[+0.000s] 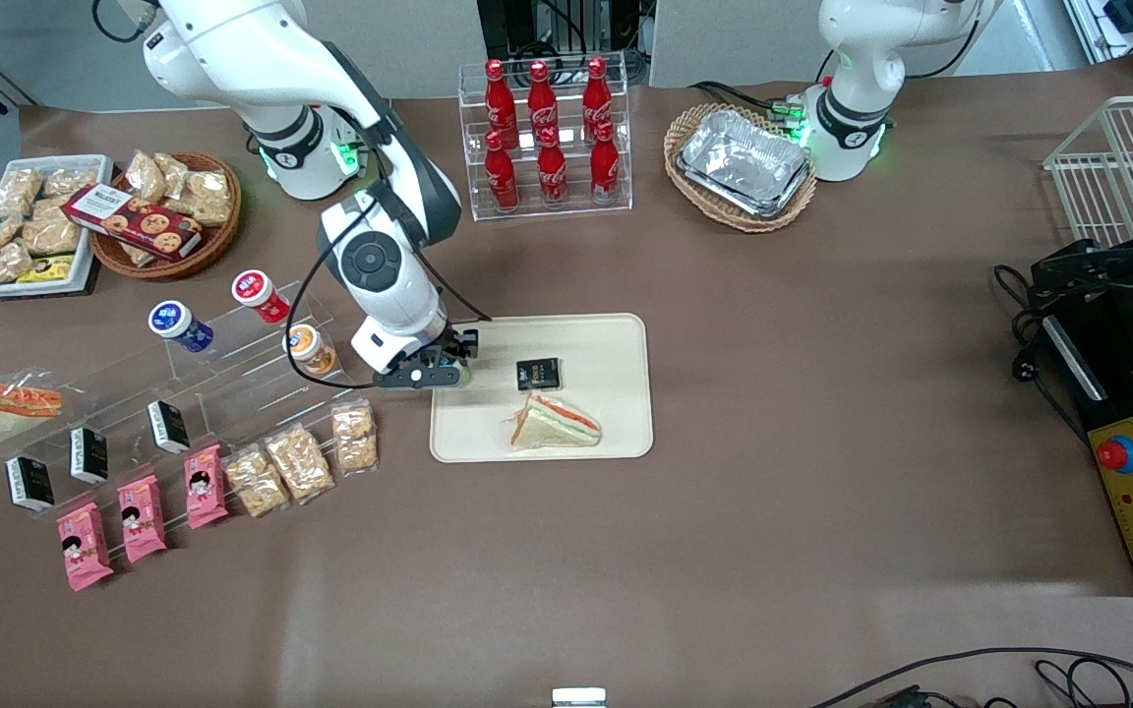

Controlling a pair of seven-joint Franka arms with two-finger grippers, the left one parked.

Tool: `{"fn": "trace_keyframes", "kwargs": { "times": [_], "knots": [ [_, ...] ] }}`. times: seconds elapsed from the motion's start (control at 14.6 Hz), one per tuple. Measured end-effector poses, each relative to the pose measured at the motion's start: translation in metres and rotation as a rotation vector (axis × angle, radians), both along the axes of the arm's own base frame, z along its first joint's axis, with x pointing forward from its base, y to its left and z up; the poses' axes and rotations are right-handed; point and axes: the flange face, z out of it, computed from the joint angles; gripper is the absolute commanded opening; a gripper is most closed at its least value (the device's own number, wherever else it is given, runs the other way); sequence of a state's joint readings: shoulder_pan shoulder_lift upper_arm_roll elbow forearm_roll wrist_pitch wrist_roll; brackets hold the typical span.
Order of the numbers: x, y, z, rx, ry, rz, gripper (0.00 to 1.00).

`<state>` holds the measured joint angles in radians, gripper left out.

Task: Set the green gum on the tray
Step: 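Lower the green gum jar onto the cream tray beside the black box, then open the right gripper and withdraw it from the tray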

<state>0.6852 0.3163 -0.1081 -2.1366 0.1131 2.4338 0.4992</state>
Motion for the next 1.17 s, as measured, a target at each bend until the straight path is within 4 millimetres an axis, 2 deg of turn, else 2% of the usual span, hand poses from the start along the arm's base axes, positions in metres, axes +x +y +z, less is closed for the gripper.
{"fn": "trace_keyframes", "kwargs": {
  "times": [0.07, 0.14, 0.21, 0.27, 0.34, 0.55, 0.69, 0.82, 1.03, 1.17],
  "knots": [
    [-0.002, 0.005, -0.006, -0.001, -0.003, 0.000, 0.42],
    [-0.006, 0.010, -0.012, -0.002, -0.006, -0.005, 0.53],
    [-0.009, 0.016, -0.017, -0.004, -0.007, -0.005, 0.76],
    [-0.013, 0.021, -0.019, -0.004, -0.009, -0.005, 0.89],
    [-0.015, 0.024, -0.021, -0.005, -0.009, -0.006, 0.97],
    [-0.010, 0.021, -0.016, 0.000, -0.018, -0.019, 0.98],
    [0.001, 0.014, -0.007, 0.008, -0.034, -0.039, 0.99],
    [0.019, -0.013, 0.010, 0.010, -0.030, -0.065, 0.99],
    [0.049, -0.082, 0.048, 0.014, -0.003, -0.065, 0.99],
    [0.059, -0.125, 0.078, 0.025, 0.011, -0.059, 0.99]
  ]
}}
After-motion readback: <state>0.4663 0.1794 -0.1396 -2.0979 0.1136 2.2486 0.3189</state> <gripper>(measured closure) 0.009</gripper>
